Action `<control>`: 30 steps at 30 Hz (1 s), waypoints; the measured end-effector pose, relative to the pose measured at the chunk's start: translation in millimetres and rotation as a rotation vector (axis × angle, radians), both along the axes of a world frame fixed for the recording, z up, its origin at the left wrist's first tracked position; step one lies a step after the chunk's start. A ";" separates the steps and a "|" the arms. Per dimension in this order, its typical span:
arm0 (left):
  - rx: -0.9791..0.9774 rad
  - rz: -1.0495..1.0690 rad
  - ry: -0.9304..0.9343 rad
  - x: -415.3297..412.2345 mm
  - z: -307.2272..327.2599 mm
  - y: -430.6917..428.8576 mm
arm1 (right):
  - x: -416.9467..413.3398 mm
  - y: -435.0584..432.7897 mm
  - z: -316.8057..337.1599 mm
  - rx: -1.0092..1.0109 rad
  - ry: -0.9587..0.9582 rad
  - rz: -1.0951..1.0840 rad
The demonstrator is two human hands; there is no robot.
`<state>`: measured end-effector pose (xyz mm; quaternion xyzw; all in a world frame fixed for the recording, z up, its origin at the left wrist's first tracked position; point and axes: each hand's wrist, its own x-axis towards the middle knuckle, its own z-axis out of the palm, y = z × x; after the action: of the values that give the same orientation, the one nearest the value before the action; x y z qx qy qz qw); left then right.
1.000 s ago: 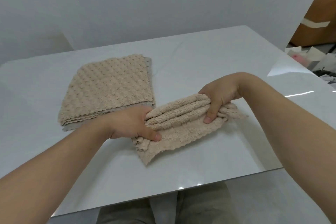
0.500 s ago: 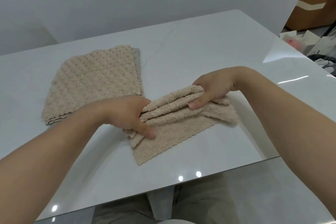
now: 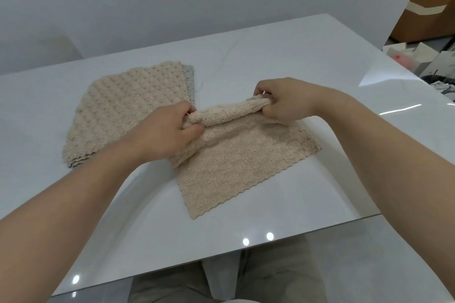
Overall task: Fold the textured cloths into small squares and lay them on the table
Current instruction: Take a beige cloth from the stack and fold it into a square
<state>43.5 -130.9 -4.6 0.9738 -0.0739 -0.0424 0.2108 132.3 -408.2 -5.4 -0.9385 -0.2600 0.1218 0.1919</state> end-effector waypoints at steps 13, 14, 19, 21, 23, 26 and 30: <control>-0.057 0.131 -0.263 12.3 -3.5 14.9 | 14.7 13.2 5.1 -0.072 -0.038 -0.002; -0.044 0.135 -0.273 14.0 -3.7 16.8 | 17.2 13.9 5.5 -0.060 -0.046 -0.001; -0.053 0.182 -0.234 17.9 1.0 23.8 | 25.6 23.4 10.1 -0.022 -0.082 -0.040; -0.078 0.216 -0.229 18.7 3.6 25.9 | 25.7 25.7 11.7 -0.054 -0.157 -0.048; -0.088 0.259 -0.250 18.9 5.1 28.5 | 26.2 25.5 11.0 -0.052 -0.229 -0.068; -0.062 0.314 -0.314 17.5 4.6 30.8 | 28.4 24.2 5.6 -0.058 -0.335 -0.106; -0.112 0.341 -0.369 13.1 1.7 28.0 | 25.1 18.9 -5.3 -0.013 -0.475 -0.175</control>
<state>56.6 -102.9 -2.9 0.9503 0.0519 0.1762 0.2514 157.3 -389.3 -10.7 -0.9609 -0.2147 -0.1174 0.1294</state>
